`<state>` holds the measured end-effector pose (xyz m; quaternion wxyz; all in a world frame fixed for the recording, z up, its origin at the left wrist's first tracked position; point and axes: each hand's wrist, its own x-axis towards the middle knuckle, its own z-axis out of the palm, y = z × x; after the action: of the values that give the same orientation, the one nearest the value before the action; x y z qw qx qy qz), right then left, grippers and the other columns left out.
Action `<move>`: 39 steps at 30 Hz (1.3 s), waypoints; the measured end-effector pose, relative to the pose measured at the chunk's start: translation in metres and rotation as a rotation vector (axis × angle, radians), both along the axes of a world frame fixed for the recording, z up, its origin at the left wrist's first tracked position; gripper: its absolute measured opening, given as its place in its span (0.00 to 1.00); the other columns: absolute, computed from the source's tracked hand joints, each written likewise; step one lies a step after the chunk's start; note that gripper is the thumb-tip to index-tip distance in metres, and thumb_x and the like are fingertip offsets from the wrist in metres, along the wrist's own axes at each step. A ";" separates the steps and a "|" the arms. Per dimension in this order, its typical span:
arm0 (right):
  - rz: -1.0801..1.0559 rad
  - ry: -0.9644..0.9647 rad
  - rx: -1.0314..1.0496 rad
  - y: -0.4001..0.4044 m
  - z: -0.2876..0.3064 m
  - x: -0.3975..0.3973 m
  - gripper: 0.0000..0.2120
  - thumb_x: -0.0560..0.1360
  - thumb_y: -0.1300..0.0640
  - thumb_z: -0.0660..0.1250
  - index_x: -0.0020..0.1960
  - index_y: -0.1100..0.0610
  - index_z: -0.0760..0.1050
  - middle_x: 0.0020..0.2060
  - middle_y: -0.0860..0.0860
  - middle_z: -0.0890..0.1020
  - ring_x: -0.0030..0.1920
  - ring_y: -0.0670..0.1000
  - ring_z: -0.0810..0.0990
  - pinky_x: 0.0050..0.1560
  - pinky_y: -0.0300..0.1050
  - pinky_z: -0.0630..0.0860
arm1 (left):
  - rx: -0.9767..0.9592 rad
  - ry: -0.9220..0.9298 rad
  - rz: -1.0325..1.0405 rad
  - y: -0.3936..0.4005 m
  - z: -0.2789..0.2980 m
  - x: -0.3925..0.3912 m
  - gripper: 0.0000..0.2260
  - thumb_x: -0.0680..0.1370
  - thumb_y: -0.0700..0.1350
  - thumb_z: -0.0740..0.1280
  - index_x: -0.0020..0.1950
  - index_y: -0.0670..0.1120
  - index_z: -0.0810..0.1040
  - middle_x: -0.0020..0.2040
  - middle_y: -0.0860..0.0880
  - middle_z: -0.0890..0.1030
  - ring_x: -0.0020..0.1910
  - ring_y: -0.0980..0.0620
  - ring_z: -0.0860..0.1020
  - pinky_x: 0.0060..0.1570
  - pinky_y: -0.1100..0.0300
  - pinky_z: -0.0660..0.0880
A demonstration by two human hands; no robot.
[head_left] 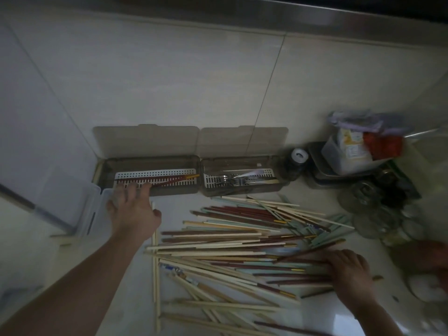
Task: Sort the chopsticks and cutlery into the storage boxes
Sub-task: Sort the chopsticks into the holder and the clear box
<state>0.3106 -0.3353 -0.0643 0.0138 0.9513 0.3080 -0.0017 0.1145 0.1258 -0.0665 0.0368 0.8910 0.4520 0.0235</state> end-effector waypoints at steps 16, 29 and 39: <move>0.419 0.247 0.532 0.242 0.063 -0.001 0.13 0.76 0.67 0.62 0.56 0.52 0.73 0.47 0.52 0.79 0.43 0.52 0.79 0.43 0.40 0.70 | -0.062 -0.005 -0.012 -0.001 0.006 -0.002 0.35 0.71 0.57 0.64 0.75 0.54 0.54 0.75 0.47 0.57 0.75 0.39 0.47 0.71 0.37 0.53; 0.594 0.141 -0.062 0.429 0.041 -0.014 0.16 0.76 0.49 0.65 0.58 0.58 0.78 0.55 0.57 0.77 0.58 0.58 0.73 0.59 0.48 0.70 | -0.164 -0.057 -0.026 -0.005 0.022 -0.006 0.33 0.75 0.54 0.60 0.77 0.54 0.49 0.78 0.48 0.52 0.77 0.41 0.43 0.73 0.38 0.44; 0.487 0.266 -0.012 0.449 0.048 -0.001 0.11 0.79 0.53 0.61 0.54 0.58 0.79 0.52 0.58 0.81 0.52 0.58 0.79 0.53 0.48 0.76 | -0.218 -0.019 -0.033 -0.004 0.026 -0.005 0.33 0.77 0.56 0.60 0.77 0.54 0.46 0.79 0.48 0.48 0.77 0.41 0.38 0.73 0.37 0.40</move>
<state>0.3097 0.1133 -0.0163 -0.0211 0.8405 0.5268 -0.1252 0.1096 0.1219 -0.0410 0.1383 0.8888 0.4366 -0.0181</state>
